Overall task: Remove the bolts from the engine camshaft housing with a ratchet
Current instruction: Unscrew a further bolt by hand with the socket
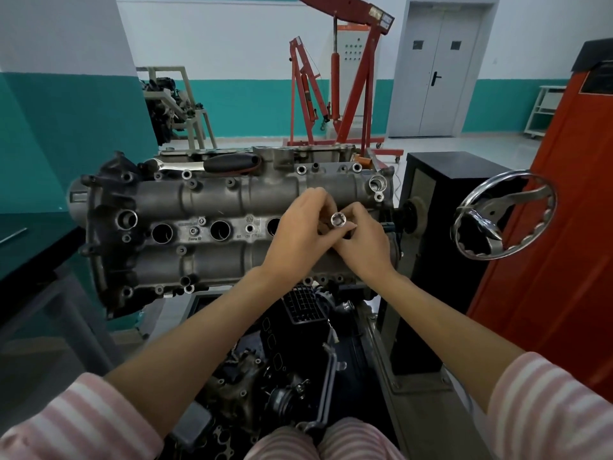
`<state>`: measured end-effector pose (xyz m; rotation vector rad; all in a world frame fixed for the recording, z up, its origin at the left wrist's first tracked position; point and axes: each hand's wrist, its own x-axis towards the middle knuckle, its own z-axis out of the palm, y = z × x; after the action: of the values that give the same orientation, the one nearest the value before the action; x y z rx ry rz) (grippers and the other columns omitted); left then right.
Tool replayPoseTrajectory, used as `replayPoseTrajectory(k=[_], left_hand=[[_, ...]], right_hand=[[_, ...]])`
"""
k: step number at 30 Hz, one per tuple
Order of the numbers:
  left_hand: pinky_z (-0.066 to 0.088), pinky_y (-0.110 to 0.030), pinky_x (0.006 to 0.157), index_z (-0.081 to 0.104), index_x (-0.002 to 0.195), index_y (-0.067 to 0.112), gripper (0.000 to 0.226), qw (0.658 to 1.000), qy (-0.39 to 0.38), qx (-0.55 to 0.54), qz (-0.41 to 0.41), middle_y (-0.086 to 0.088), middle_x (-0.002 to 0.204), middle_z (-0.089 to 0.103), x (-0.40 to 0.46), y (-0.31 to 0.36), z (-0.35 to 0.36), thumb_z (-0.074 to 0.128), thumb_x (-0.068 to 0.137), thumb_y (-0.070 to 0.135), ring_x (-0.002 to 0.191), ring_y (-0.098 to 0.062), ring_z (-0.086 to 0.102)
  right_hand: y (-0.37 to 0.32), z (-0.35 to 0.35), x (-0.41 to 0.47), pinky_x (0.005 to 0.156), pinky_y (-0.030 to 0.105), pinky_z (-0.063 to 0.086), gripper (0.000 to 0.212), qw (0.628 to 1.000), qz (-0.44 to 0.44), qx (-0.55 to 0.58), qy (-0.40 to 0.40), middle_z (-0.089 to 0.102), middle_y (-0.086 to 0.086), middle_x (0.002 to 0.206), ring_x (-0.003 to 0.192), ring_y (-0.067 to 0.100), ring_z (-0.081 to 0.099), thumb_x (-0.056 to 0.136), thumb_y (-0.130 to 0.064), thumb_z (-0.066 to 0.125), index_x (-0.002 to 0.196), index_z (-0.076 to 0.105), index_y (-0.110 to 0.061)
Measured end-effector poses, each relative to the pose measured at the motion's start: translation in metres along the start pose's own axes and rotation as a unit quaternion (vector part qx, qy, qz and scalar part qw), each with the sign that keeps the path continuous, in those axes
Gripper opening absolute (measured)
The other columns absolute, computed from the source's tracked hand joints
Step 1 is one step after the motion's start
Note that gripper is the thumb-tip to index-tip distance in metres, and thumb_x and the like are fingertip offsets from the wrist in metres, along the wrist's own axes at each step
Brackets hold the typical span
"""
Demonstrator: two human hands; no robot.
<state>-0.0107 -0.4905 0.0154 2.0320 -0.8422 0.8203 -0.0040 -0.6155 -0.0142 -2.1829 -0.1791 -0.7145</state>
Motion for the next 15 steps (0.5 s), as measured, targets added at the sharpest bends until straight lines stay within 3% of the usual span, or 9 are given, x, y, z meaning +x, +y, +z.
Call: replayPoseTrajectory(k=[3, 5, 7, 9, 10, 12, 15], left_hand=[[0.034, -0.006, 0.092, 0.053, 0.12, 0.006, 0.039, 0.997, -0.06, 0.006, 0.053, -0.005, 0.116, 0.058, -0.005, -0.002, 0.002, 0.068, 0.084, 0.011, 0.107, -0.008, 0.051], [0.03, 0.0, 0.094, 0.05, 0.131, 0.005, 0.043, 0.995, -0.074, 0.011, 0.066, -0.006, 0.124, 0.058, -0.009, -0.002, 0.003, 0.058, 0.089, 0.003, 0.114, -0.002, 0.046], [0.035, 0.001, 0.085, 0.059, 0.121, 0.005, 0.032, 0.997, -0.049, 0.005, 0.058, -0.007, 0.113, 0.066, -0.01, 0.0, 0.004, 0.056, 0.089, 0.001, 0.104, -0.007, 0.053], [0.043, -0.01, 0.075, 0.066, 0.102, 0.006, 0.016, 0.999, -0.022, 0.003, 0.037, -0.004, 0.095, 0.069, -0.006, 0.002, 0.002, 0.063, 0.086, 0.006, 0.086, -0.011, 0.06], [0.044, -0.013, 0.07, 0.064, 0.092, 0.008, 0.009, 0.999, -0.019, 0.011, 0.023, -0.002, 0.086, 0.066, -0.003, 0.001, 0.002, 0.067, 0.084, 0.011, 0.078, -0.012, 0.059], [0.039, -0.013, 0.064, 0.053, 0.081, 0.012, 0.021, 0.999, -0.017, 0.03, 0.005, 0.002, 0.078, 0.055, 0.002, -0.001, 0.002, 0.073, 0.08, 0.016, 0.071, -0.012, 0.05], [0.036, -0.006, 0.079, 0.054, 0.098, 0.011, 0.028, 0.999, -0.045, 0.015, 0.025, 0.003, 0.095, 0.053, 0.0, -0.002, 0.002, 0.074, 0.078, 0.017, 0.087, -0.008, 0.049]], right_hand=[[0.002, 0.001, 0.0, 0.061, 0.037, 0.043, 0.01, 1.0, -0.007, -0.011, -0.001, 0.062, -0.005, 0.076, 0.072, 0.016, 0.058, 0.086, -0.025, 0.057, 0.091, 0.05, -0.019], [0.002, 0.001, 0.0, 0.063, 0.036, 0.045, 0.013, 0.999, -0.025, -0.023, 0.001, 0.064, -0.004, 0.082, 0.077, 0.019, 0.06, 0.086, -0.021, 0.053, 0.099, 0.052, -0.018], [0.002, 0.0, -0.001, 0.059, 0.031, 0.038, 0.01, 0.999, -0.041, -0.022, 0.001, 0.061, -0.005, 0.081, 0.076, 0.018, 0.058, 0.086, -0.021, 0.053, 0.095, 0.048, -0.019], [0.001, -0.001, -0.001, 0.056, 0.029, 0.033, 0.013, 0.999, -0.04, -0.011, -0.009, 0.057, -0.009, 0.076, 0.071, 0.015, 0.055, 0.085, -0.022, 0.055, 0.09, 0.043, -0.022], [0.001, -0.002, -0.001, 0.055, 0.028, 0.032, 0.017, 0.999, -0.033, -0.004, -0.016, 0.055, -0.012, 0.075, 0.07, 0.011, 0.053, 0.084, -0.023, 0.057, 0.09, 0.041, -0.023], [0.001, -0.002, -0.001, 0.056, 0.026, 0.032, 0.023, 1.0, -0.012, 0.004, -0.022, 0.053, -0.017, 0.076, 0.07, 0.001, 0.05, 0.082, -0.025, 0.062, 0.09, 0.041, -0.026], [0.002, 0.0, 0.0, 0.06, 0.031, 0.038, 0.017, 1.0, 0.006, 0.008, -0.013, 0.059, -0.012, 0.076, 0.071, 0.006, 0.054, 0.083, -0.028, 0.062, 0.087, 0.046, -0.023]])
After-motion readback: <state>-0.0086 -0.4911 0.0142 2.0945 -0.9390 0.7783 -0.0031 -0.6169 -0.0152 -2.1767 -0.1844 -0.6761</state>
